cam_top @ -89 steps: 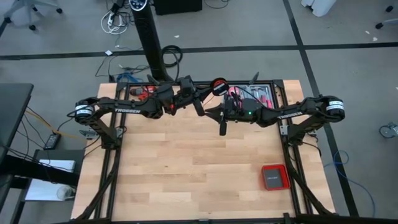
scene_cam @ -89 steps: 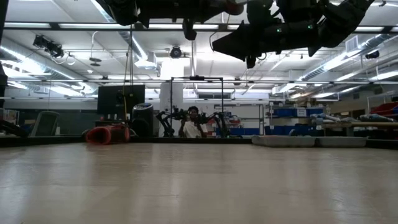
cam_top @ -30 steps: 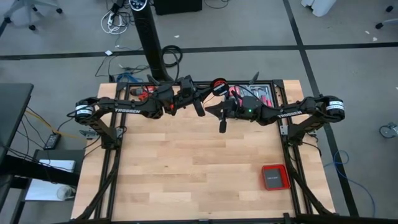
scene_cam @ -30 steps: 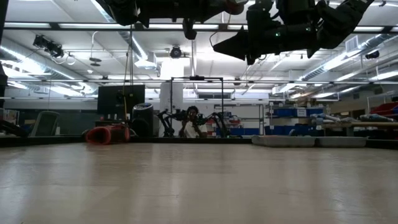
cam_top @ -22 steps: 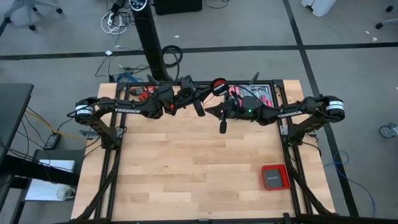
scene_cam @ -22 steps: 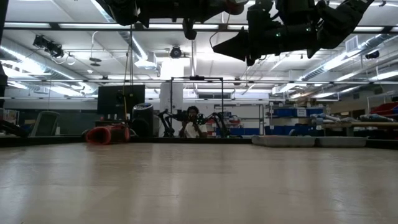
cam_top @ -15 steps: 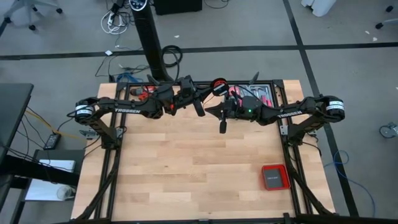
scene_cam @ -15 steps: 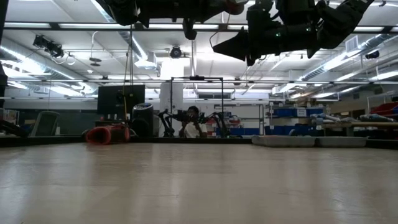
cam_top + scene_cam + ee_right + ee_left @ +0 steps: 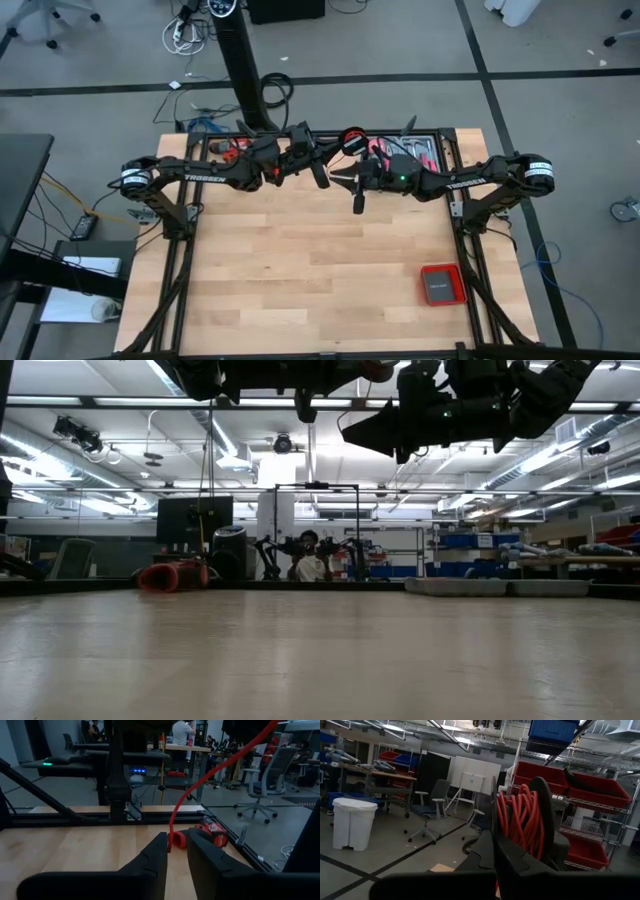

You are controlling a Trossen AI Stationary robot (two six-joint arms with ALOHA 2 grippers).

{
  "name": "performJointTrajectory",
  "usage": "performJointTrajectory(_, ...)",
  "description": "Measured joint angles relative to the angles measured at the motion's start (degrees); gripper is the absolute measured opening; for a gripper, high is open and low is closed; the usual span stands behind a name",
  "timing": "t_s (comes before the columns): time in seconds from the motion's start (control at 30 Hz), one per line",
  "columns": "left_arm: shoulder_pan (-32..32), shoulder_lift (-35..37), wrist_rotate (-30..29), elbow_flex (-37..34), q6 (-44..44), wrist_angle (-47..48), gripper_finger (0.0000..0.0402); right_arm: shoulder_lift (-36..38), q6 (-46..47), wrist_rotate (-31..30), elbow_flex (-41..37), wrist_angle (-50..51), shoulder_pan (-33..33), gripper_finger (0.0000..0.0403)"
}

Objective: Coil cords
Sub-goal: Coil the red wire on the black spool

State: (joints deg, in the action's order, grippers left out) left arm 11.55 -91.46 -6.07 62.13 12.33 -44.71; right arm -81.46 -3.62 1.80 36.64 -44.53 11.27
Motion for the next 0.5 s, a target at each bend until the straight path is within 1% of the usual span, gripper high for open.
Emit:
performJointTrajectory(0.23, 0.0, 0.0, 0.1, 0.0, -0.1, 0.0, 0.0000, 0.0, 1.0, -0.3, 0.0, -3.6, 0.0, 0.0077)
performJointTrajectory(0.37, 0.0, 0.0, 0.1, 0.0, -0.1, 0.0, 0.0000, 0.0, 2.0, -3.4, 0.0, -7.1, 0.1, 0.0076)
performJointTrajectory(0.5, 0.0, 0.0, 0.2, 0.0, -0.1, 0.0, 0.0000, 0.0, 3.3, -3.7, 0.0, -9.0, 0.6, 0.0077)
